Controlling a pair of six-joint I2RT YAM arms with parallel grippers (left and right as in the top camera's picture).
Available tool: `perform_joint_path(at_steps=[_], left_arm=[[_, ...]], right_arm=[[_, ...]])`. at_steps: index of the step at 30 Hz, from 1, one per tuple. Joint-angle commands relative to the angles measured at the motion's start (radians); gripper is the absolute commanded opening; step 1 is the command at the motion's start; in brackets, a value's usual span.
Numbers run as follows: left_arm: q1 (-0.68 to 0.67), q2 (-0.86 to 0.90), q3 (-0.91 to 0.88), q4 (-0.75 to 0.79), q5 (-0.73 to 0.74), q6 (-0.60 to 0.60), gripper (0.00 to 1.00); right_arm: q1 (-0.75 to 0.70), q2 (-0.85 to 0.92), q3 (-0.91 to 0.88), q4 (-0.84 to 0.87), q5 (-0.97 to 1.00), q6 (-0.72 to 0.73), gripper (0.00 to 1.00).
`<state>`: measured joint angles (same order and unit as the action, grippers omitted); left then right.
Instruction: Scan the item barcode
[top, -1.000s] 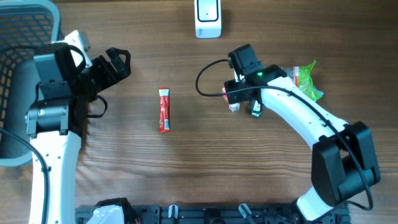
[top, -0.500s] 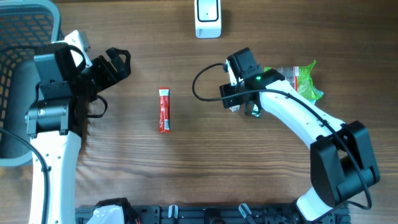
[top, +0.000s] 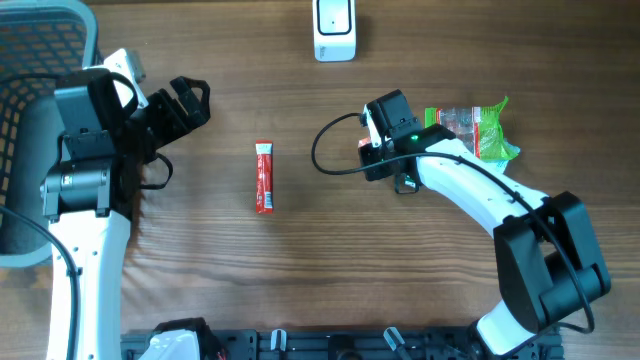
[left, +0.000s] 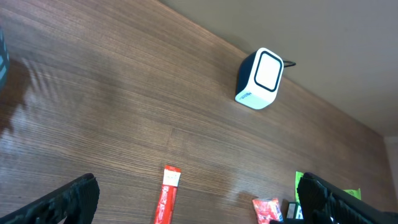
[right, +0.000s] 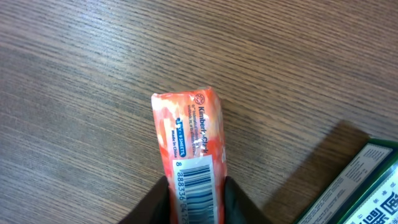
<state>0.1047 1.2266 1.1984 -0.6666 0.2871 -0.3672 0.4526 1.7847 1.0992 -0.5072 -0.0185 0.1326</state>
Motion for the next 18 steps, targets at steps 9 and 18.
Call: perform_joint_path(at_steps=[9,18], left_arm=[[0.005,0.004,0.000,0.003,0.015,0.020,1.00],[0.005,0.004,0.000,0.003,0.015,0.020,1.00]], right_arm=[[0.002,-0.006,-0.013,0.001,-0.001,-0.002,0.44],[0.002,-0.025,0.067,-0.067,-0.001,-0.122,0.71]])
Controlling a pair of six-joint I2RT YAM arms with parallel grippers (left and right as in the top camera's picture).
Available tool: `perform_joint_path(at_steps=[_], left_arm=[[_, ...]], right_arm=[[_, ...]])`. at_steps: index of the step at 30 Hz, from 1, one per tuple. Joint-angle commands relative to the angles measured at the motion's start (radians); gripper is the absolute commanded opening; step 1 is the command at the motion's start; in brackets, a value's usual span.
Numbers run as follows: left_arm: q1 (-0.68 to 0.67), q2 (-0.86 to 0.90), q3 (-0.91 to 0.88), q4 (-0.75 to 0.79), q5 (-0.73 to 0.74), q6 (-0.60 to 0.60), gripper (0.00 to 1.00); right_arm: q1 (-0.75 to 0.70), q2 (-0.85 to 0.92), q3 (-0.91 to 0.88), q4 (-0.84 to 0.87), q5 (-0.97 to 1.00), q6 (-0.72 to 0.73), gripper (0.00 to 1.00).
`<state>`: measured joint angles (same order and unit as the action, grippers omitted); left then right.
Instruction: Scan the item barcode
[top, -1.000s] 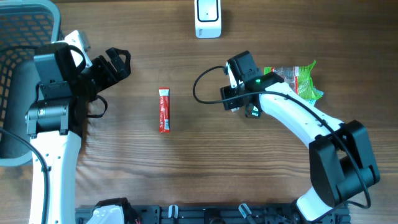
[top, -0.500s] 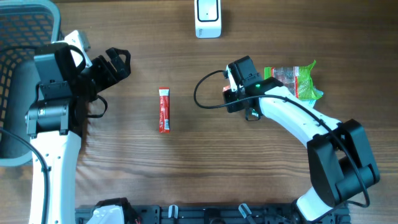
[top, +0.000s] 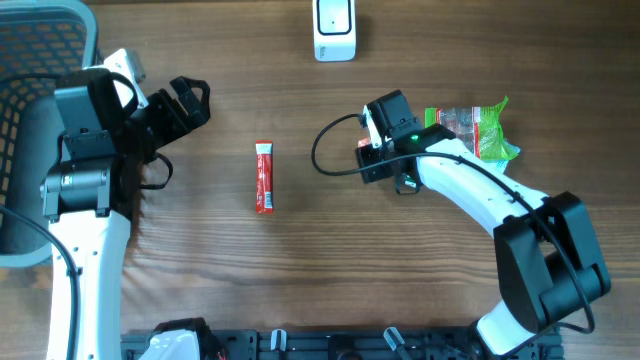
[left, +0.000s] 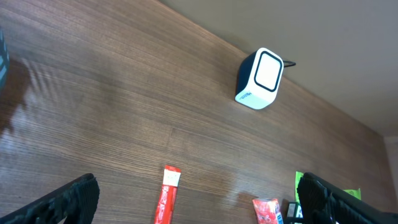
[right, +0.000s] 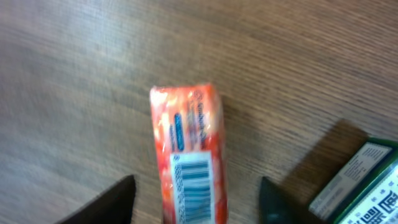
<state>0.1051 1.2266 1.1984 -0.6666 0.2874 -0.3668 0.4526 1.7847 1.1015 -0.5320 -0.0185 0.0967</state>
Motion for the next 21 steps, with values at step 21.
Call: perform_joint_path(at_steps=[21], left_arm=[[0.005,0.004,0.000,0.003,0.015,0.020,1.00]], right_arm=[[0.257,0.060,0.211,0.157,-0.276,0.428,0.89]])
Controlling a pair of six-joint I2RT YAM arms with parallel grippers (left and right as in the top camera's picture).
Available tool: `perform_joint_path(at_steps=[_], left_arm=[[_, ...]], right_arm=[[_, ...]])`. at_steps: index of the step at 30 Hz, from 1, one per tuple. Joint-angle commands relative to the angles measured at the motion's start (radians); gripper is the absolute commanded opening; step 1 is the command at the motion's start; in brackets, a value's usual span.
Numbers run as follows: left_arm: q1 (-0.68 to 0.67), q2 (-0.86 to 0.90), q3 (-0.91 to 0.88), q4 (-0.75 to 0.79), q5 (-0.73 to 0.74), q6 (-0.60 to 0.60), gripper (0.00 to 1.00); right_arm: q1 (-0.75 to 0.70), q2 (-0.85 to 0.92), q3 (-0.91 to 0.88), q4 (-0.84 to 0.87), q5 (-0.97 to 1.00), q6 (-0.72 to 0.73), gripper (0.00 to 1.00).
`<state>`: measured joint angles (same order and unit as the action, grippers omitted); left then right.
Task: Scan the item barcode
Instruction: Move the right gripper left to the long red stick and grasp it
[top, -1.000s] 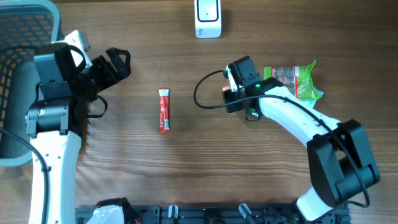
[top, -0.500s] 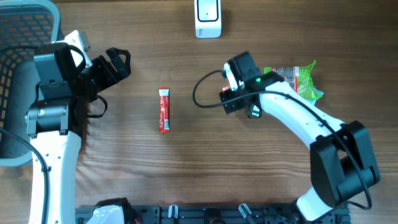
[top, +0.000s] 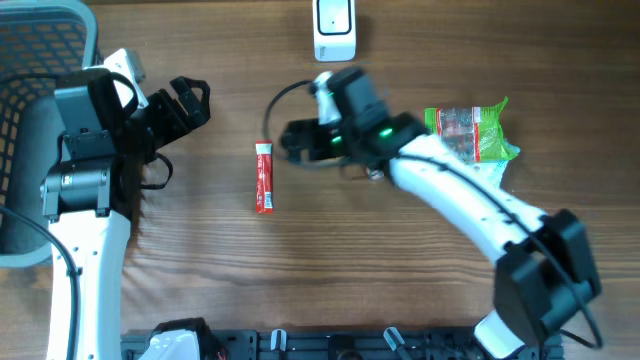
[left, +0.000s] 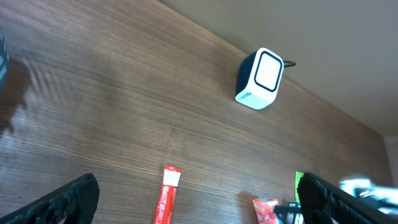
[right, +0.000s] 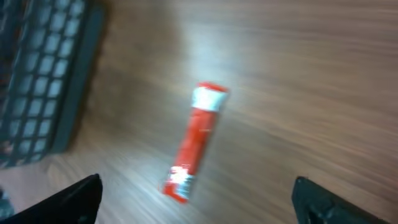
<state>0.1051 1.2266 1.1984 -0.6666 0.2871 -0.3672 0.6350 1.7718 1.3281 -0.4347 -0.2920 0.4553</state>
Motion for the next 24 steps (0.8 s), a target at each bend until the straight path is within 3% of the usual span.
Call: perform_joint_path(at_steps=[1,2,4,5,18,24], left_arm=[[0.005,0.004,0.000,0.003,0.015,0.020,1.00],[0.005,0.004,0.000,0.003,0.015,0.020,1.00],[0.005,0.004,0.000,0.003,0.015,0.020,1.00],[0.005,0.004,0.000,0.003,0.015,0.020,1.00],[0.005,0.004,0.000,0.003,0.015,0.020,1.00],[0.005,0.004,0.000,0.003,0.015,0.020,1.00]], right_arm=[[0.095,0.093,-0.016,0.081,0.007,0.075,0.73],[0.115,0.117,-0.016,0.102,0.013,0.087,0.41],[0.149,0.160,-0.016,0.135,0.051,0.133,0.12],[0.163,0.178,-0.016,0.149,0.079,0.150,0.04],[0.192,0.375,-0.016,0.472,0.225,0.155,0.05],[0.198,0.398,-0.016,0.480,0.135,0.179,0.05]])
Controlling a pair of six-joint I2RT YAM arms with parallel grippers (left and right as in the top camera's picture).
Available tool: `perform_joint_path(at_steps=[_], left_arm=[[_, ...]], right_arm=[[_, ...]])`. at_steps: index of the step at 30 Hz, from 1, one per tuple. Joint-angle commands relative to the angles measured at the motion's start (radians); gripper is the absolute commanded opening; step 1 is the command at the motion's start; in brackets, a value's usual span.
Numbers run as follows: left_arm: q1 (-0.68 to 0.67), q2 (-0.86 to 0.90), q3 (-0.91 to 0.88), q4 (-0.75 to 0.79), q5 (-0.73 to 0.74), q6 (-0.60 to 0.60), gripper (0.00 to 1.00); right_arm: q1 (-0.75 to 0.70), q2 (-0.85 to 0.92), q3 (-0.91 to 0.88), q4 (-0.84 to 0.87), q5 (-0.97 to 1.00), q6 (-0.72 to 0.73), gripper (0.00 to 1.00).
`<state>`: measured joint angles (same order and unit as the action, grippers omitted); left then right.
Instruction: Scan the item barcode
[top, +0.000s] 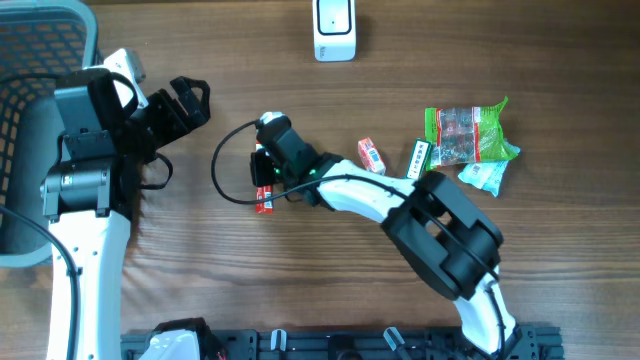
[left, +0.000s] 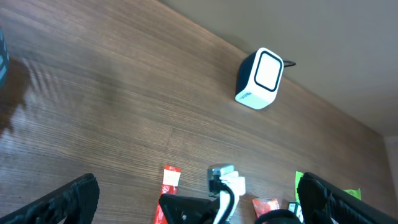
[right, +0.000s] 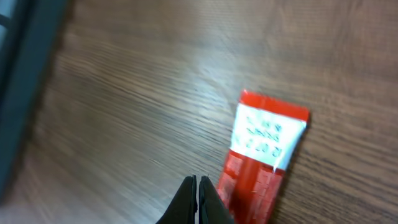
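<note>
A red sachet (right: 264, 162) with a white end lies on the wooden table (top: 200, 260). In the overhead view the sachet (top: 263, 202) is partly covered by my right gripper (top: 266, 168). That right gripper (right: 198, 200) is shut, its tips pressed together just left of the sachet's red part with nothing between them. The white barcode scanner (top: 335, 30) stands at the far edge and shows as the scanner (left: 260, 79) in the left wrist view. My left gripper (top: 188, 102) is open at the left, well away from the sachet (left: 169, 177).
A small orange pack (top: 371, 155), a green box (top: 417, 157), a green snack bag (top: 465, 133) and a pale packet (top: 482, 177) lie at the right. A dark mesh basket (top: 30, 60) sits at the far left. The right arm's black cable (top: 222, 175) loops left of the sachet.
My right gripper was open above the table between the scanner and the sachet. It is now down at the sachet's left side and shut. The left arm has not moved.
My right gripper was first shut on the small orange pack beside the green box. Then it stood open with the pack lying on the table. After that it was open farther left, with the red sachet in its view. Now it is shut beside the sachet.
</note>
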<state>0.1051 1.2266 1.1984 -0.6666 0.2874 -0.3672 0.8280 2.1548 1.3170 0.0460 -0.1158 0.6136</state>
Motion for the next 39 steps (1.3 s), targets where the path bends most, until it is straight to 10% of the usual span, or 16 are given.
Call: perform_joint_path(at_steps=[1,13,26,39], left_arm=[[0.005,0.004,0.000,0.003,0.015,0.020,1.00],[0.005,0.004,0.000,0.003,0.015,0.020,1.00],[0.005,0.004,0.000,0.003,0.015,0.020,1.00],[0.005,0.004,0.000,0.003,0.015,0.020,1.00]], right_arm=[[0.007,0.014,-0.005,-0.013,-0.072,0.019,0.04],[0.008,0.008,-0.003,-0.317,-0.239,0.093,0.04],[-0.047,-0.142,0.032,-0.754,0.119,-0.027,0.05],[-0.068,-0.137,0.018,-0.667,0.041,0.041,0.04]])
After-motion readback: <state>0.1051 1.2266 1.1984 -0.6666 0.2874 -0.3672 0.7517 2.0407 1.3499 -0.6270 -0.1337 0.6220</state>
